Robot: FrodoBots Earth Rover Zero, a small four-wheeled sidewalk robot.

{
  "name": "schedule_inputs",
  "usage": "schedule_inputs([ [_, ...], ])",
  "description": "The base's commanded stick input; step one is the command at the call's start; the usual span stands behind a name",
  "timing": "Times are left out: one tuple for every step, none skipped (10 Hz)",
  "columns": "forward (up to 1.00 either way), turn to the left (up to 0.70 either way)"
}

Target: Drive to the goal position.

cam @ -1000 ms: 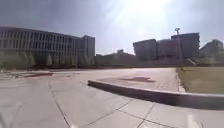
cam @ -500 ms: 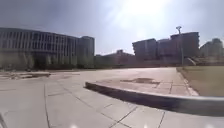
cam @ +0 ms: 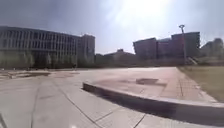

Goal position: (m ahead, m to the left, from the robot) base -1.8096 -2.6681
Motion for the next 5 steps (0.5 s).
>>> schedule_inputs([
  [0.7,0.01],
  [0.7,0.01],
  [0.7,0.01],
  [0.7,0.01],
  [0.7,0.01],
])
